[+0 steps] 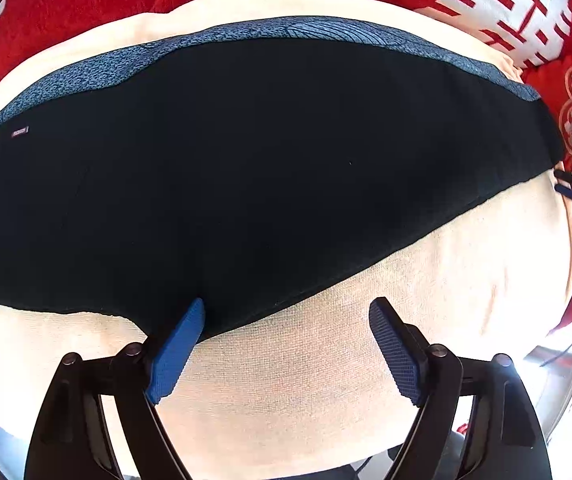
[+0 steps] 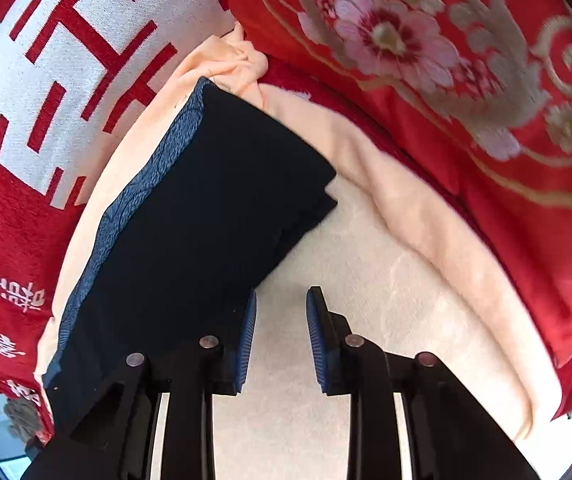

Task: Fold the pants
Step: 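Open the right gripper and withdraw while the left gripper smooths the folded pants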

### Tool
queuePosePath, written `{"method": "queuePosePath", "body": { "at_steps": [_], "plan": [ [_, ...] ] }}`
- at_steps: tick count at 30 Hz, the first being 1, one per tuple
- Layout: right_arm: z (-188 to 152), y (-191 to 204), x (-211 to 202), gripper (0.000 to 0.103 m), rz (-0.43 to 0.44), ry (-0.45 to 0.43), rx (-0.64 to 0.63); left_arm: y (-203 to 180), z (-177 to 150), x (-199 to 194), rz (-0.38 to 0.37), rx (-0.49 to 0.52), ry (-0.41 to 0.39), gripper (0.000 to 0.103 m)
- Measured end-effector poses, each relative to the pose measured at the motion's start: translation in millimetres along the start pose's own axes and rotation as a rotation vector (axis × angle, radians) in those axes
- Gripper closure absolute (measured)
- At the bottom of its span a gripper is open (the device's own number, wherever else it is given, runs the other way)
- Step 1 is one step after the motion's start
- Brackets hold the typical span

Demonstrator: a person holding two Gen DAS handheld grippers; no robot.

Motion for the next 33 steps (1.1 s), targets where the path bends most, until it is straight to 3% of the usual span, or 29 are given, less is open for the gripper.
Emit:
{"method": "queuePosePath", "body": {
  "at_steps": [1, 5, 10, 21, 26, 29, 33],
  "plan": [
    [-6, 3, -1, 0.072, 0.006, 0.013, -0.009, 0, 2, 0, 0.004, -0.011, 0.000, 0.020],
    [-27, 15, -1, 0.050, 0.007, 0.045, -0.070, 3, 11, -4, 0.012, -0.070, -0.006, 0.020],
    [-35, 23, 0, 0.045, 0.009, 0.060, -0.074, 3, 25, -18, -0.003, -0.108, -0.042, 0.020],
    [-56, 33, -6, 0.043, -0.010, 0.079, -0.015, 6, 68, -42, 0.040, -0.010, -0.147, 0.020],
    [-69, 53, -7, 0.043, -0.032, 0.074, -0.037, 49, 87, -52, 0.116, -0.009, -0.200, 0.020],
    [-80, 92, -12, 0.043, 0.046, 0.077, -0.116, 100, 91, -62, 0.178, -0.076, -0.220, 0.020],
    [-101, 183, -9, 0.043, 0.264, 0.160, -0.303, 161, 82, -83, 0.234, -0.190, -0.242, 0.020]
  ]
}}
Point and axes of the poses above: each gripper's, at about its wrist camera, not at the fingertips, and x roughly the way its jaws point, y to its left, z to its top, the point moved 4 cm from there along x, roughly the way its jaws point, and after that the axes turned 14 degrees about -y, right-handed, at the moved point
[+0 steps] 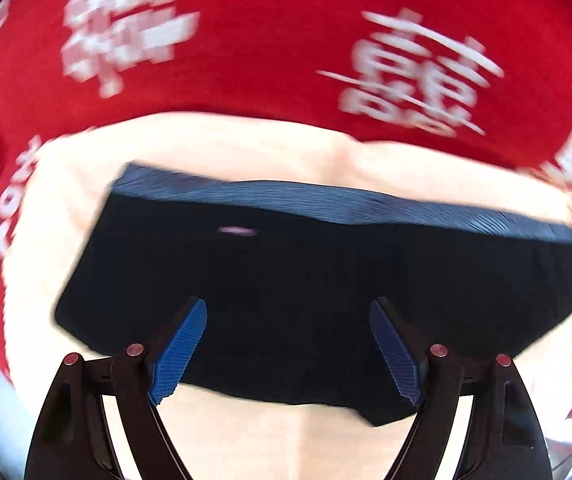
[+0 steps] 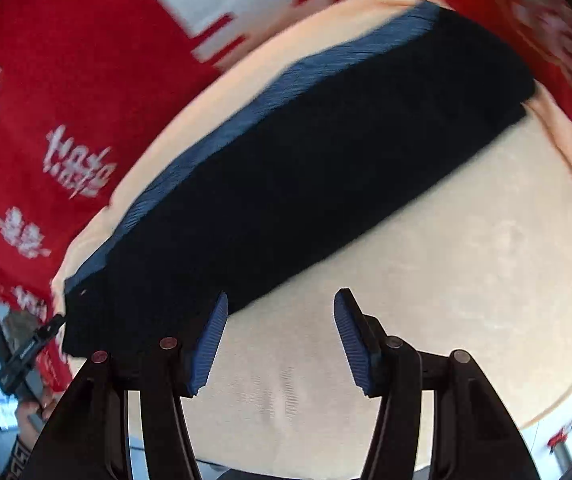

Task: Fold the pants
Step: 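Open the right gripper and withdraw while the left gripper smooths the folded pants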

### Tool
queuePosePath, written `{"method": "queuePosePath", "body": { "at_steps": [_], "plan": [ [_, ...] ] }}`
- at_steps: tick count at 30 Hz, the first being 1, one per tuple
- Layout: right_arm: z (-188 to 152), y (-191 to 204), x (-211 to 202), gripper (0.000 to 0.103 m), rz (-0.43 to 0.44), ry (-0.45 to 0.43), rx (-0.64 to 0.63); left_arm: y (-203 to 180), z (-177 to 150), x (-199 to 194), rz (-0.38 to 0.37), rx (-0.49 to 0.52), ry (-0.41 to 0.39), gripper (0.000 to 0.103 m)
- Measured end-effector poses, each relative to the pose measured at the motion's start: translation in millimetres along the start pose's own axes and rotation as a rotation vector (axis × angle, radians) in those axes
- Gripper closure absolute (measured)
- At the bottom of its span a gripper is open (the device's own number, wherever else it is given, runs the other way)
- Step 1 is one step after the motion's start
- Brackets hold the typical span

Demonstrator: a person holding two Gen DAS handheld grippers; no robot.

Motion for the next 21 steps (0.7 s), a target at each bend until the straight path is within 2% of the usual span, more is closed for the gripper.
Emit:
{"method": "queuePosePath", "body": {
  "at_steps": [3, 6, 8, 10, 15, 17, 21],
  "plan": [
    [7, 92, 32, 0.043, 0.201, 0.098, -0.208, 38, -2, -13, 0.027, -0.069, -0.008, 0.020],
    [-6, 167, 47, 0.043, 0.348, 0.170, -0.386, 70, -7, -32, 0.056, -0.134, -0.027, 0.020],
    [-15, 212, 60, 0.043, 0.419, 0.222, -0.467, 87, -12, -46, 0.055, -0.202, -0.041, 0.020],
    [-20, 251, 73, 0.043, 0.479, 0.267, -0.521, 102, -13, -51, 0.018, -0.246, -0.050, 0.020],
    [-26, 327, 117, 0.043, 0.518, 0.292, -0.609, 139, -18, -36, -0.001, -0.247, -0.034, 0.020],
    [-32, 355, 138, 0.043, 0.530, 0.295, -0.620, 154, -16, -22, -0.044, -0.257, -0.021, 0.020],
    [-44, 415, 206, 0.043, 0.482, 0.319, -0.633, 175, -9, 8, -0.125, -0.210, 0.015, 0.020]
  ]
}}
Point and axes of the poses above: each gripper's, at about its wrist camera, not at the fingertips, and x roughly the way its jaws point, y to its left, z to its top, the point moved 4 cm from there along x, roughly the way its jaws point, and after that the axes turned 14 degrees about -y, right-handed, at the moved point
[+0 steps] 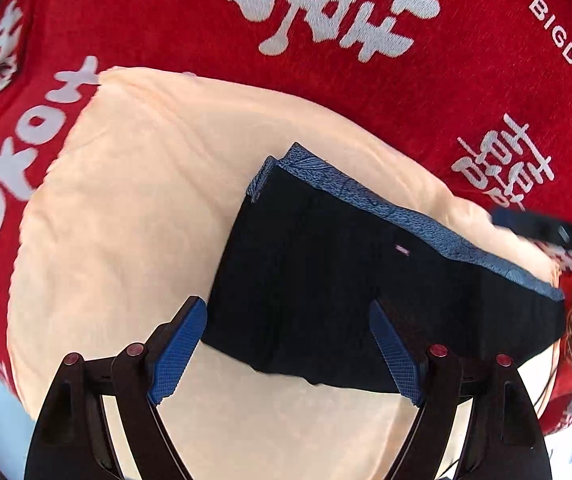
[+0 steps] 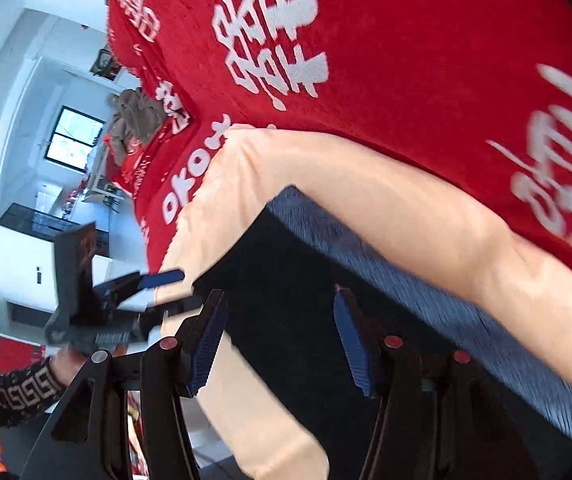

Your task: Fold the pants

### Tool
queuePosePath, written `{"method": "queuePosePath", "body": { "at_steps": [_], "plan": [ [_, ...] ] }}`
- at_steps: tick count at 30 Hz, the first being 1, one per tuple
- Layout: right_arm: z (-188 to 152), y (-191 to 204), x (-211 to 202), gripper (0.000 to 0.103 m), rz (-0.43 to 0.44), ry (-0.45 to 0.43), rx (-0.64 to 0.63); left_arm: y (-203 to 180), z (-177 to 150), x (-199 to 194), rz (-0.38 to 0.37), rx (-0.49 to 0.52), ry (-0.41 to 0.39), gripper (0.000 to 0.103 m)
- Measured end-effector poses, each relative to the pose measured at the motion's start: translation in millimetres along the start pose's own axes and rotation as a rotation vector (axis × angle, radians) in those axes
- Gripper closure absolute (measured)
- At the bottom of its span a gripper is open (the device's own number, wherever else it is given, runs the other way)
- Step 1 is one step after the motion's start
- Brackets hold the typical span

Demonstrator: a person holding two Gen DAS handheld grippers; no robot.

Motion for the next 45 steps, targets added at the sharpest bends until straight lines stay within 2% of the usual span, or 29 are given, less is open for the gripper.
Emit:
{"method": "queuePosePath", "body": {
  "at_steps": [4, 7, 9, 11, 13, 15, 19, 22, 24, 26, 27, 28, 29, 30, 31, 32, 35, 37, 38, 39, 41, 43, 44, 45],
  "plan": [
    [32, 16, 75, 0.043, -0.045, 0.077, -0.097, 9, 10, 21, -0.086, 0.042, 0.042, 0.020],
    [36, 14, 120, 0.043, -0.048, 0.185, -0.124, 11, 8, 38, -0.150, 0.067, 0.093, 0.020],
    [35, 8, 144, 0.043, -0.082, 0.251, -0.158, 13, 3, 49, -0.196, 0.092, 0.131, 0.021],
    [29, 3, 158, 0.044, -0.071, 0.317, -0.174, 13, 0, 51, -0.231, 0.111, 0.139, 0.034],
    [22, 2, 163, 0.066, -0.064, 0.367, -0.186, 12, -3, 51, -0.297, 0.103, 0.153, 0.046],
    [21, 6, 156, 0.078, -0.038, 0.372, -0.187, 10, -6, 46, -0.359, 0.091, 0.151, 0.047],
    [25, 20, 132, 0.082, 0.031, 0.360, -0.160, 3, -13, 24, -0.431, 0.122, 0.127, 0.047],
    [23, 30, 136, 0.082, 0.059, 0.379, -0.157, 8, -20, 22, -0.416, 0.120, 0.144, 0.047],
    [18, 40, 148, 0.082, 0.059, 0.395, -0.198, 16, -30, 27, -0.384, 0.106, 0.166, 0.047],
    [10, 48, 165, 0.080, -0.023, 0.397, -0.296, 27, -38, 33, -0.344, 0.089, 0.181, 0.047],
    [8, 46, 173, 0.072, -0.088, 0.392, -0.328, 31, -41, 35, -0.332, 0.079, 0.180, 0.047],
    [8, 45, 177, 0.069, -0.131, 0.377, -0.334, 34, -42, 35, -0.328, 0.067, 0.165, 0.047],
    [10, 44, 176, 0.062, -0.161, 0.345, -0.334, 35, -41, 34, -0.313, 0.065, 0.160, 0.047],
    [12, 44, 173, 0.046, -0.207, 0.316, -0.341, 36, -40, 33, -0.290, 0.068, 0.155, 0.047],
    [17, 44, 165, 0.039, -0.269, 0.274, -0.357, 37, -38, 30, -0.266, 0.069, 0.146, 0.047],
    [22, 45, 155, 0.038, -0.299, 0.235, -0.368, 40, -35, 25, -0.241, 0.061, 0.130, 0.046],
    [36, 49, 114, 0.039, -0.285, 0.124, -0.311, 49, -23, 6, -0.226, 0.013, 0.086, 0.046],
    [33, 45, 92, 0.055, -0.244, 0.088, -0.218, 48, -18, -3, -0.210, 0.008, 0.067, 0.046],
    [27, 42, 88, 0.069, -0.233, 0.093, -0.176, 46, -16, -3, -0.210, 0.009, 0.064, 0.046],
    [20, 38, 90, 0.070, -0.234, 0.106, -0.141, 41, -15, -3, -0.213, 0.014, 0.060, 0.045],
    [6, 22, 102, 0.070, -0.271, 0.143, -0.097, 28, -13, 3, -0.207, 0.039, 0.056, 0.032],
    [-10, -9, 122, 0.070, -0.337, 0.172, -0.014, 13, -13, 15, -0.190, 0.060, 0.061, 0.032],
    [-13, -17, 127, 0.067, -0.365, 0.153, 0.017, 3, -16, 24, -0.181, 0.065, 0.074, 0.032],
    [-10, -26, 125, 0.067, -0.371, 0.096, 0.061, -1, -17, 28, -0.172, 0.068, 0.080, 0.032]
  ]
}}
Point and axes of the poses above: each gripper's, at about its wrist camera, not at the fingertips, and x roughly the way its jaws point, y to its left, z to its top, the point moved 4 cm from there along x, roughly the way its jaws point, and after that the axes turned 14 degrees about -y, right-handed, at the moved point
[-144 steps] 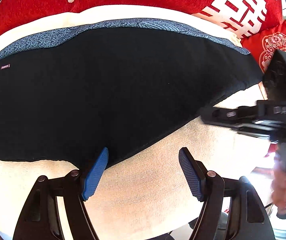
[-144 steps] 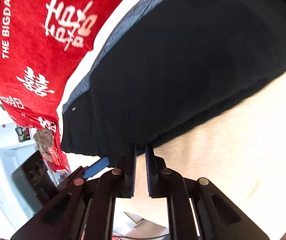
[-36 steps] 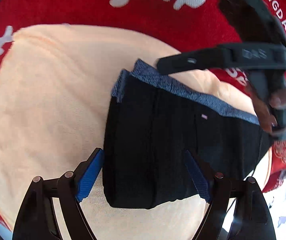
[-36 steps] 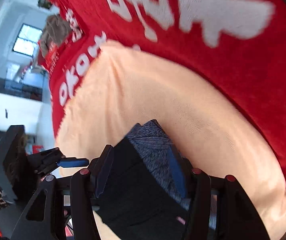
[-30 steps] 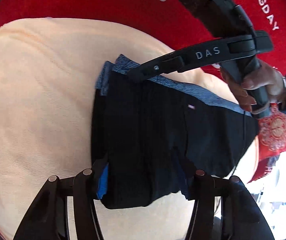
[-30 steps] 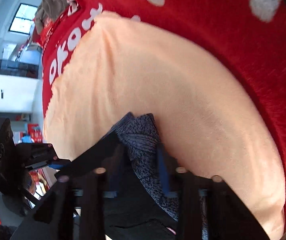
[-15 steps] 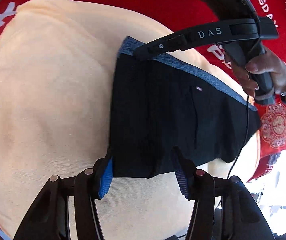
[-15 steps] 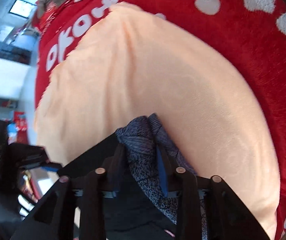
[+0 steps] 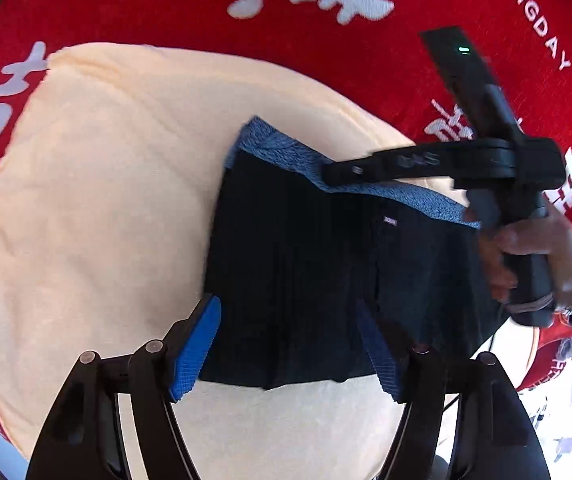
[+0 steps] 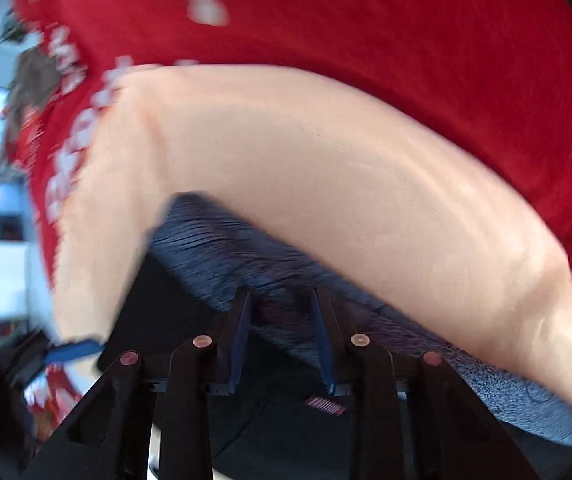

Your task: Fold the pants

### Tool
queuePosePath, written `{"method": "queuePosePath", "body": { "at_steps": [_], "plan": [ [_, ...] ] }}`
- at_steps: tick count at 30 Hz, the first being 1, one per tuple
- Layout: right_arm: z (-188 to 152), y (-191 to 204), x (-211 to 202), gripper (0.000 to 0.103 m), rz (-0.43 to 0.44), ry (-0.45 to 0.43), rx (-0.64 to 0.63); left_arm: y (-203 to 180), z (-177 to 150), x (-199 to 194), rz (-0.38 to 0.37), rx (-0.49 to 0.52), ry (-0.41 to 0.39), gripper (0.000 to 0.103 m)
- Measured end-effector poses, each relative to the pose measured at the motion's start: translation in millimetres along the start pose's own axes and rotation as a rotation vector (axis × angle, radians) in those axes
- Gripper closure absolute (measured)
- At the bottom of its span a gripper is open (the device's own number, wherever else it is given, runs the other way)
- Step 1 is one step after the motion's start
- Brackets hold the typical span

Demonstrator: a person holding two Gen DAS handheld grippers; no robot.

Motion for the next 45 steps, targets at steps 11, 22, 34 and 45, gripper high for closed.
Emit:
{"method": "queuePosePath", "body": {
  "at_steps": [11, 22, 34, 45],
  "plan": [
    [-57, -83, -111, 0.050, -0.099, -0.148, 0.136, -60, 14, 28, 0.025, 0.137, 0.010, 0.032],
    [-69, -127, -66, 0.053, -0.118, -0.147, 0.218, -75, 58, 93, 0.050, 0.158, -0.046, 0.032],
    [-145, -169, -168, 0.038, -0.103, -0.206, 0.484, -99, 29, 45, 0.052, 0.190, 0.051, 0.032],
    [-241, -273, -247, 0.038, -0.155, -0.329, 0.731, -233, -40, 55, -0.024, 0.396, 0.179, 0.032]
  ]
}}
Point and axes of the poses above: each gripper's, at about its wrist camera, not at the fingertips, and x roughly the way its jaws point, y to its left, z to its top, the point moved 4 cm from there along x, roughly the way its jaws point, and after that the axes turned 14 degrees about -y, right-handed, at the moved point
